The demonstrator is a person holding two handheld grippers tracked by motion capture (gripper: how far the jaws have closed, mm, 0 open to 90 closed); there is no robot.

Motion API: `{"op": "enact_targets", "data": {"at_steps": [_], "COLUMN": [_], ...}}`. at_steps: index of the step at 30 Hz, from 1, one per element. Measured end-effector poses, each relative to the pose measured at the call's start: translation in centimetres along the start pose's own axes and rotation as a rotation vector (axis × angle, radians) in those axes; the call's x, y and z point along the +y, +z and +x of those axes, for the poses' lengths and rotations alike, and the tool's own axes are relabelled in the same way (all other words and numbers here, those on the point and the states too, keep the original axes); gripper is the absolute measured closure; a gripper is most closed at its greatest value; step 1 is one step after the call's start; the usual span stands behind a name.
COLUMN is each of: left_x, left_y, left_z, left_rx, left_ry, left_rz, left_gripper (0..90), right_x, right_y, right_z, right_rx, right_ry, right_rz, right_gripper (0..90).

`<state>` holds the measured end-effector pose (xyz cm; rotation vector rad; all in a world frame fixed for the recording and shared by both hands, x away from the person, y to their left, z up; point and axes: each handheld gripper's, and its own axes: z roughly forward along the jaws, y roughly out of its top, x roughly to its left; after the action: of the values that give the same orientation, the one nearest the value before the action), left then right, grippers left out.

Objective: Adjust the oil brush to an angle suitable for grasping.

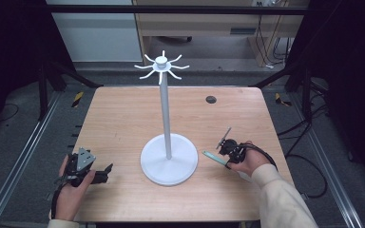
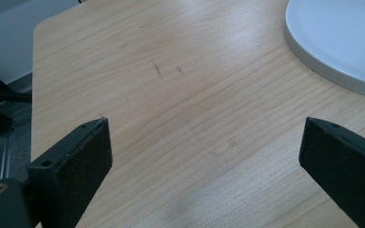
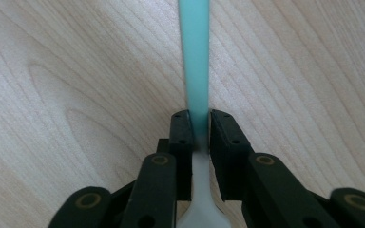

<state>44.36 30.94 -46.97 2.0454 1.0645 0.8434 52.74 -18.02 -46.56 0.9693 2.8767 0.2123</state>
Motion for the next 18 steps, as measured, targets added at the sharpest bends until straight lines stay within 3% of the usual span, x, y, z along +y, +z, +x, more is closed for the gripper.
{"op": "enact_targets", "data": {"at_steps": [3, 9, 10, 11, 14, 18], "left_x": [0.0, 0.0, 0.0, 0.0, 0.0, 0.0], "left_y": [0.0, 0.0, 0.0, 0.0, 0.0, 0.0], "left_z": [0.0, 0.0, 0.0, 0.0, 0.0, 0.0], "left_rx": [0.000, 0.002, 0.003, 0.003, 0.004, -0.001], "left_ry": [-0.002, 0.000, 0.001, 0.001, -0.001, 0.000], "left_rz": [-0.001, -0.001, -0.001, 0.000, -0.003, -0.003], "left_gripper": [3.1, 3.1, 3.1, 3.1, 3.1, 3.1], "right_x": [0.0, -0.4, -0.3, -0.3, 0.0, 0.7], "right_y": [-0.1, -1.6, -2.0, -2.3, -3.8, -6.0], "right_z": [-0.1, -0.5, -0.4, -0.6, -0.6, -0.5], "right_rx": [0.015, 0.027, 0.017, 0.015, 0.000, -0.080], "right_ry": [0.006, 0.042, 0.065, 0.049, 0.072, 0.089], "right_rz": [-0.003, -0.082, -0.088, -0.113, -0.188, -0.275], "right_gripper": [81.9, 82.0, 82.0, 82.0, 82.0, 82.0]}}
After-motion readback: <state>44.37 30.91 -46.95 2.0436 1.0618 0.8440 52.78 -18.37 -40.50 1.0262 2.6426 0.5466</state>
